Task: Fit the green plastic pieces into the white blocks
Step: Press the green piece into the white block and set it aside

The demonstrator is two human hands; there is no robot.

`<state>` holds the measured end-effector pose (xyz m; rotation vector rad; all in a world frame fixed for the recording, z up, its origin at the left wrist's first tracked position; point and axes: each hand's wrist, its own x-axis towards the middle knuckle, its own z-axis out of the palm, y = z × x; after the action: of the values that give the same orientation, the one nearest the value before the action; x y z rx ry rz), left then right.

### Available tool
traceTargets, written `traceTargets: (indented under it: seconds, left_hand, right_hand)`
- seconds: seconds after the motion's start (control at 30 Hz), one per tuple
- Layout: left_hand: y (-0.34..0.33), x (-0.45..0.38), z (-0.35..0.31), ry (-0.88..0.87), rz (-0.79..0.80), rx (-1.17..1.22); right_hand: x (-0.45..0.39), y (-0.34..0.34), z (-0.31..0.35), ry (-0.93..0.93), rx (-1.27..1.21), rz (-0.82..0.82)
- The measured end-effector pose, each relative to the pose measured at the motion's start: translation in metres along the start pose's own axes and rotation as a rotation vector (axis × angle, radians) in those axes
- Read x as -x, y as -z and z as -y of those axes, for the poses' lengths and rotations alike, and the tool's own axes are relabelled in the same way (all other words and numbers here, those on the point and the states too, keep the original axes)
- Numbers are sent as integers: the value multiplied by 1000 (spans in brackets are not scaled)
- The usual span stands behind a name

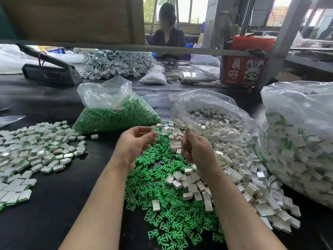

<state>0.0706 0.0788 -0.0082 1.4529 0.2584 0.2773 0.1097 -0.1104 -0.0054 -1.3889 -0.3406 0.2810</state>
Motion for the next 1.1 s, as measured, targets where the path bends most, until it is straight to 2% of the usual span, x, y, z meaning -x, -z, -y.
traceTargets:
  seconds: [0.13,0.27,0.4,0.53,0.6,0.67,0.77,0.87,0.97,1.1]
  left_hand:
    - [53,-6,14,-89,-397,-426]
    - [91,-1,22,29,-637,-821]
    - [100,3,19,141,-778,-995]
    - [95,5,15,208,-817,-1139]
    - [89,4,11,170,-812,-1196]
    - [80,2,8,29,-767,-1135]
    - [55,0,1,-148,-602,-931]
    - [24,0,-3,-161,-397,-838]
    - [-1,2,-1,-159,-230,-800]
    - [-25,5,7,-173,-69,-869]
  right_hand:
    - [1,1,2,50,193,-93]
    - [-1,5,0,116,379,-167]
    - [-7,10,-3,168,685,-218]
    - [-7,14,-8,109,1023,-249]
    - [-5,14,-7,112,1184,-290]
    - [-4,13,-6,128,1345,-335]
    - [-4,12,-6,101,1502,-346]
    - [-4,11,-6,38,1616,-359]
    - [-4,14,-7,5,1631,-360]
    - [-7,14,-12,82,1518,-297]
